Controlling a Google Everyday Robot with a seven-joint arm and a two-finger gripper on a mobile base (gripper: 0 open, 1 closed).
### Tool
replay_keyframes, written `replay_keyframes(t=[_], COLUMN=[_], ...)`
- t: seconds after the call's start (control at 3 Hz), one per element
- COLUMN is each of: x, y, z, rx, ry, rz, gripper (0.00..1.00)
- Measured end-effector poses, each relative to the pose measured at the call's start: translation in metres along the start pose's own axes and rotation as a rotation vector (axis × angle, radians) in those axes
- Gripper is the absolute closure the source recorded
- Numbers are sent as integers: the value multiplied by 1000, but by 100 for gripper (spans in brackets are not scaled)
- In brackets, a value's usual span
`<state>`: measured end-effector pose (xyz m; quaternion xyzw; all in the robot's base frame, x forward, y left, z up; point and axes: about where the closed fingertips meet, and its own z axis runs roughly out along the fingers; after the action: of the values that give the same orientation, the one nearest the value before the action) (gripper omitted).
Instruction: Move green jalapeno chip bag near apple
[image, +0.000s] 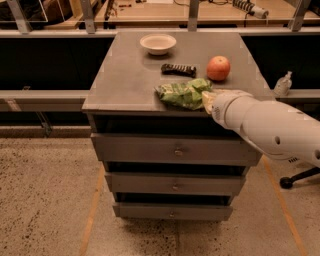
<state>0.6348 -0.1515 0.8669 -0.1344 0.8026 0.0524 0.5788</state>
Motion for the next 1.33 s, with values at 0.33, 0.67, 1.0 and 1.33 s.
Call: replay_keyframes(t=[0.33,0.67,1.0,1.33], x=[-2,-20,-29,-36], y=[0,6,5,8], z=[11,33,49,48], rx=[6,-49,-77,-123], ry=[-20,-46,-62,-62], rz=[16,-22,-55,-96], gripper=[20,0,0,0])
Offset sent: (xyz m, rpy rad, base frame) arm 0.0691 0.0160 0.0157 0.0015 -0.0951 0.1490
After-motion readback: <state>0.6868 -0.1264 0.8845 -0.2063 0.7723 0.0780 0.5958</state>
